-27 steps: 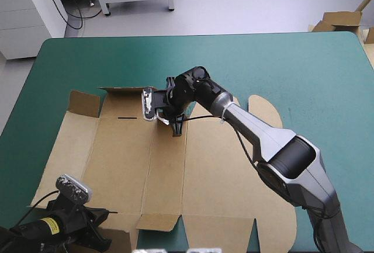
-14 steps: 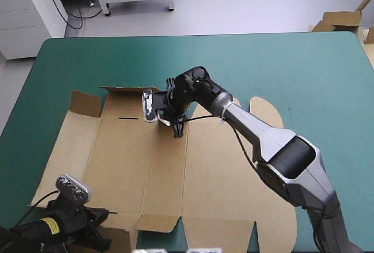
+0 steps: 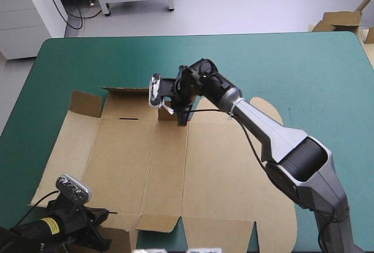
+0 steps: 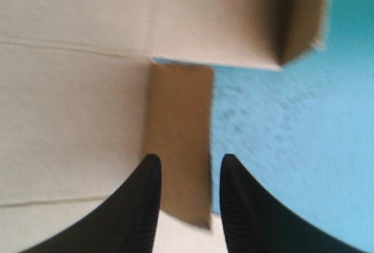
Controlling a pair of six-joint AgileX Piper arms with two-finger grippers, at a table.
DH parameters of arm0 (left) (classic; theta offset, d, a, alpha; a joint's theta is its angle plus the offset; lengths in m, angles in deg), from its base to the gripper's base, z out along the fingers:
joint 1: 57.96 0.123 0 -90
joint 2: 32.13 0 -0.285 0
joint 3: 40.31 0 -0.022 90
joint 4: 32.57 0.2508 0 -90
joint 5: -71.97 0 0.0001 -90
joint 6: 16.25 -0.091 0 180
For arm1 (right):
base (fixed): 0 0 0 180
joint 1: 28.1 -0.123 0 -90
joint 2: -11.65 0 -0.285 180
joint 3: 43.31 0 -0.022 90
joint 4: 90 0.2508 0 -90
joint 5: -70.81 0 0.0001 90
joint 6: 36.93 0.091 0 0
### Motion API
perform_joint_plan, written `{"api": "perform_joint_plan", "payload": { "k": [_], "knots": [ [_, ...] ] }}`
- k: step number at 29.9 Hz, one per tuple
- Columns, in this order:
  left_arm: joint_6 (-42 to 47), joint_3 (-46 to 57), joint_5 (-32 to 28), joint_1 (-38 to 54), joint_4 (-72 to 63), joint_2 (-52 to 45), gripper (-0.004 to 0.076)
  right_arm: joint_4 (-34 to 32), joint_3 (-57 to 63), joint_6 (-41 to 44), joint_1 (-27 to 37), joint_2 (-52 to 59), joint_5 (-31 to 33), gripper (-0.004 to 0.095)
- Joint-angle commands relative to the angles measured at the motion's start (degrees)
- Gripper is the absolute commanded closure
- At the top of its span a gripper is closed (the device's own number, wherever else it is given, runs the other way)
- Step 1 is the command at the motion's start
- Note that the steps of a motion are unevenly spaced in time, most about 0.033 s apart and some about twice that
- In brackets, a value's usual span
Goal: Fold the box
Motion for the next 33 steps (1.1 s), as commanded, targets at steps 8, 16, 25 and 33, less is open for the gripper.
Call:
{"api": "perform_joint_plan", "payload": {
  "k": [8, 16, 25, 33],
  "knots": [
    [0.3, -1.3, -2.4, -0.3, -1.7, 0.3, 0.0731, -10.4, -2.0, 21.5, 17.6, 13.6, 6.0, 0.0699],
    [0.3, -1.3, -2.4, -0.3, -1.7, 0.3, 0.0731, -4.1, 4.2, 39.2, 33.8, 23.8, 9.4, 0.0699],
    [0.3, -1.3, -2.4, -0.3, -1.7, 0.3, 0.0731, 2.9, 29.4, 42.9, 41.3, 45.2, 9.4, 0.0701],
    [0.6, -1.3, -2.4, -0.3, -1.7, 0.3, 0.0731, 2.9, 51.4, 43.7, 41.3, 62.9, 9.4, 0.0705]
  ]
}}
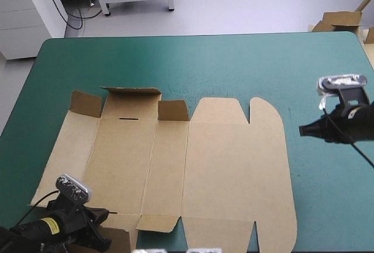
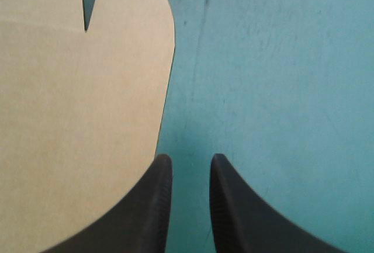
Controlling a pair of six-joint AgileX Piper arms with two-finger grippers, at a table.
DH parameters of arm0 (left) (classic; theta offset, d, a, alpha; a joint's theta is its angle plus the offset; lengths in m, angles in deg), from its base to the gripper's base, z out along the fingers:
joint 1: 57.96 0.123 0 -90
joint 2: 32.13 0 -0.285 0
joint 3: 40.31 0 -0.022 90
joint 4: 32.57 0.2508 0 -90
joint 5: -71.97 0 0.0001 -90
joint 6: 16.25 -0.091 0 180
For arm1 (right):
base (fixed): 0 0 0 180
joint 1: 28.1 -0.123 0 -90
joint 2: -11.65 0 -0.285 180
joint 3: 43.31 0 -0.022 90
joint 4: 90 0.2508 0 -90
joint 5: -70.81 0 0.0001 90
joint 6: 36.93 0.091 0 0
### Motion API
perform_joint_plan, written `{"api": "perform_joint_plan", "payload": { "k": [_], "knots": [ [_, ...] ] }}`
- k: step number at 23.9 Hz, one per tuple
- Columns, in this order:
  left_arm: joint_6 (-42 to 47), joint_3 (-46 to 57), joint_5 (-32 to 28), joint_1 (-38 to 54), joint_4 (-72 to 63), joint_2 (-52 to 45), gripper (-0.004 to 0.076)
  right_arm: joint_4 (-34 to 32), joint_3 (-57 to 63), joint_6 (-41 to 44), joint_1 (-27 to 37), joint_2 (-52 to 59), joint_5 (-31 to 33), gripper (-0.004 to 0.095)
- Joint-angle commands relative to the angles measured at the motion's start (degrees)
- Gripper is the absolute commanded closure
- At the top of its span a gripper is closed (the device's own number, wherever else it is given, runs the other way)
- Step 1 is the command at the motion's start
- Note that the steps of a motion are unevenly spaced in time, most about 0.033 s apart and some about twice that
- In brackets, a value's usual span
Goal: Fold the box
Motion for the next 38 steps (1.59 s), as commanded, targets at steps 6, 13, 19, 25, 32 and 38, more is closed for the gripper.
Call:
{"api": "perform_joint_plan", "payload": {
  "k": [6, 13, 19, 25, 32, 38],
  "knots": [
    [1.4, -1.3, -2.9, -0.3, -1.7, 0.3, 0.0731, 0.2, 13.8, 0.0, 0.5, 13.3, -2.2, 0.0727],
    [3.4, -3.5, -5.4, -0.3, -1.3, 3.0, 0.0731, 0.2, 15.9, -0.2, 0.5, 15.1, -3.5, 0.0770],
    [6.5, -8.0, -9.6, -0.3, 1.8, 11.1, 0.0731, 0.2, 15.9, -0.2, 0.5, 15.1, -3.6, 0.0776],
    [12.7, -19.7, -17.9, 1.8, 3.6, 31.9, 0.0731, 0.4, 15.9, -0.2, 0.5, 15.1, -3.7, 0.0796],
    [-6.0, -43.0, -9.1, 33.0, -21.0, 50.8, 0.0731, 0.4, 16.2, -0.5, 0.5, 15.1, -3.7, 0.0817],
    [-9.9, -48.6, 2.8, 54.6, -22.5, 51.8, 0.0731, 0.4, 16.2, -0.5, 0.5, 15.1, -4.6, 0.0820]
  ]
}}
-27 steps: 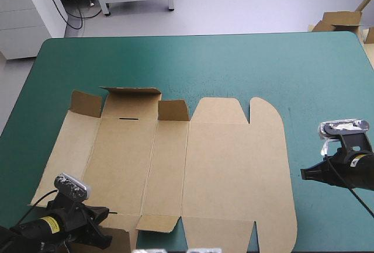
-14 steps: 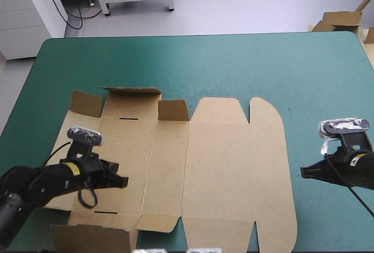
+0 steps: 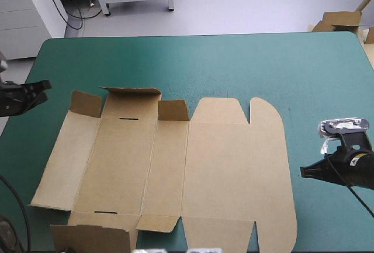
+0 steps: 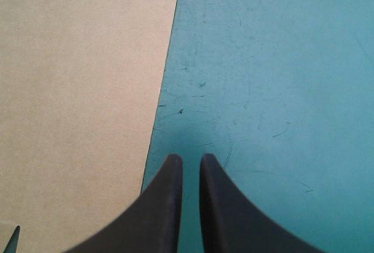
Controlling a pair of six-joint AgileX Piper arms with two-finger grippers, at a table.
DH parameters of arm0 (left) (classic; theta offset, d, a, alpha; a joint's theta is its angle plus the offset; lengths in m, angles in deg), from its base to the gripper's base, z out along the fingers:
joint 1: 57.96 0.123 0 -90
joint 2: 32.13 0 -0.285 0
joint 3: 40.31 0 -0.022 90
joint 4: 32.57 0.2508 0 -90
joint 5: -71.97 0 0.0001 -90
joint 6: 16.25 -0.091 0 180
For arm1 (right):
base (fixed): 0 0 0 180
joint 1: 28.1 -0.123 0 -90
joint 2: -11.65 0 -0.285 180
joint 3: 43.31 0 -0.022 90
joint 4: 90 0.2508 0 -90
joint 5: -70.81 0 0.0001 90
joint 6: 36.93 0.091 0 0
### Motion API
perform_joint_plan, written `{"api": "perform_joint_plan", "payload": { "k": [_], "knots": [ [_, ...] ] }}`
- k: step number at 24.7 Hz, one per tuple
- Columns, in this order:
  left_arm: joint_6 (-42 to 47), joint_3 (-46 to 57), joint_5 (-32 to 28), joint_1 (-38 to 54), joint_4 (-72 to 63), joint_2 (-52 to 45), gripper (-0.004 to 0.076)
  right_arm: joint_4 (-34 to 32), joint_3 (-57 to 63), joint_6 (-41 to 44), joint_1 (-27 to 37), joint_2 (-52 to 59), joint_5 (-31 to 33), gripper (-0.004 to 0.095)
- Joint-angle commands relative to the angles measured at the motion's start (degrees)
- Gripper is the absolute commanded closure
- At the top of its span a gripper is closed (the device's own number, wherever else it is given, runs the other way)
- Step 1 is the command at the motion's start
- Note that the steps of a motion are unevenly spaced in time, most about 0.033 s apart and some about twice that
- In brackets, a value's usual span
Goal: Fold the box
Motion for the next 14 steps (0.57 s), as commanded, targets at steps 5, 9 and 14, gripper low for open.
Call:
{"api": "perform_joint_plan", "payload": {
  "k": [5, 9, 14],
  "knots": [
    [-9.6, -2.6, 14.1, 14.8, -0.4, -1.6, 0.0731, 0.2, -1.1, -0.5, 0.4, 0.5, -2.8, 0.0819],
    [-9.6, -2.6, 14.1, 17.1, 4.3, -2.5, 0.0731, 0.2, -1.1, -0.5, 0.4, 0.5, -2.8, 0.0822],
    [-8.7, -2.6, 14.1, 16.9, 10.2, -2.7, 0.0663, 0.2, -1.1, -0.5, 0.4, 0.5, -2.8, 0.0821]
  ]
}}
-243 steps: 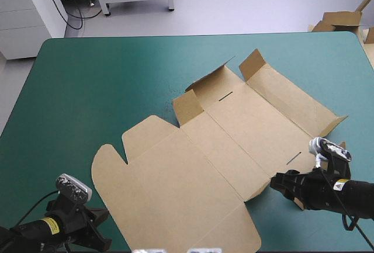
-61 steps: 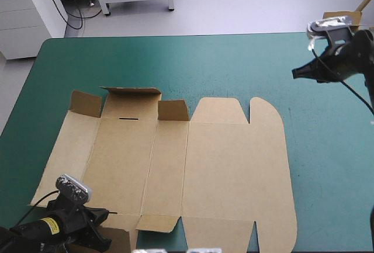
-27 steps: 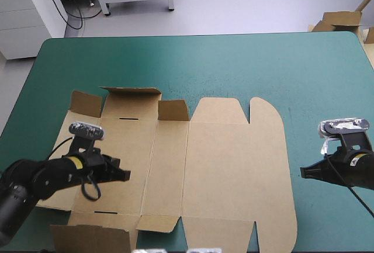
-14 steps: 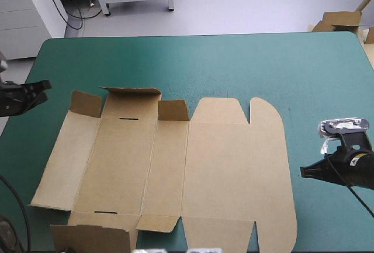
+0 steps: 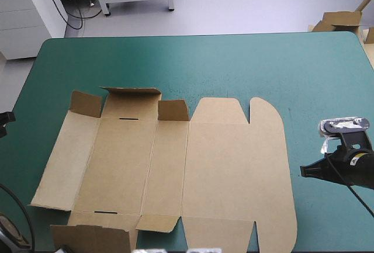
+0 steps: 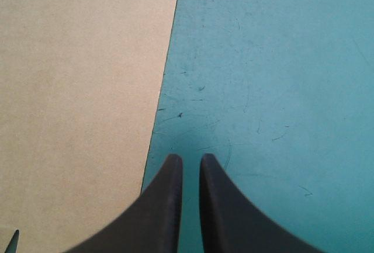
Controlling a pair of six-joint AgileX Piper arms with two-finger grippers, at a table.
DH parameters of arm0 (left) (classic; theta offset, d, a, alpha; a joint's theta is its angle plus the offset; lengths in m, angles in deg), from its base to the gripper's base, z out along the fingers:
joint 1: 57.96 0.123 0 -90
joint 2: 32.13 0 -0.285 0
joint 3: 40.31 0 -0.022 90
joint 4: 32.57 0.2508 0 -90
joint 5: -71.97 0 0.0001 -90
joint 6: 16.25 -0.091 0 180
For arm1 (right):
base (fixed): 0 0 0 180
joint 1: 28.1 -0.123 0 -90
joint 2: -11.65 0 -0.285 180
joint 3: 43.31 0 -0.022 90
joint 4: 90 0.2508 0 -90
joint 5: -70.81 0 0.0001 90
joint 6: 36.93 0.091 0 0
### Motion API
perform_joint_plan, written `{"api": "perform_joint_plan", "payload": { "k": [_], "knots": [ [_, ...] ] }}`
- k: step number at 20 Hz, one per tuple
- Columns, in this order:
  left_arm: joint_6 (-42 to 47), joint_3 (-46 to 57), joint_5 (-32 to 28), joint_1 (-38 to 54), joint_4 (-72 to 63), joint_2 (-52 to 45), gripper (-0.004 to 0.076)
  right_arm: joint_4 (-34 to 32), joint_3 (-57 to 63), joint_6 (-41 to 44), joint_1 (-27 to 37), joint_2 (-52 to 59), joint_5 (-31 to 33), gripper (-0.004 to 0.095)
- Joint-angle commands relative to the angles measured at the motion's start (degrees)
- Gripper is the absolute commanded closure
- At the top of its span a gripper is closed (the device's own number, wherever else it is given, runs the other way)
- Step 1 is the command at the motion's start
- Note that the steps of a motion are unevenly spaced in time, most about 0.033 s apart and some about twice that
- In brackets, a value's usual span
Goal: Fold the box
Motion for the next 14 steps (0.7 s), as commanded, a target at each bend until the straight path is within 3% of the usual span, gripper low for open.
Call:
{"api": "perform_joint_plan", "payload": {
  "k": [1, 2, 3, 4, 7, 14],
  "knots": [
    [0.7, -1.8, 2.2, 0.0, -0.1, -1.9, 0.0516, 0.2, -1.1, -0.5, 0.4, 0.5, -2.4, 0.0822],
    [0.5, -1.8, 2.2, 0.0, -0.1, -1.9, 0.0449, 0.2, -1.1, -0.5, 0.4, 0.5, -2.4, 0.0822],
    [0.5, -1.8, 2.1, 0.0, -0.3, -1.9, 0.0280, 0.2, -1.1, -0.9, 0.4, 0.5, -2.4, 0.0822],
    [1.2, -1.8, 2.1, 0.0, -1.1, -1.9, 0.0179, 0.2, -1.1, -0.9, 0.4, 0.5, -2.8, 0.0821],
    [4.7, 0.2, 2.1, 0.0, -0.5, -1.9, 0.0155, 0.2, -1.1, -1.2, 0.4, 0.5, -2.9, 0.0822],
    [-7.6, 14.9, 2.1, 0.0, -0.7, -1.9, 0.0156, 0.4, -1.1, -1.5, 0.4, 0.5, -3.0, 0.0822]
  ]
}}
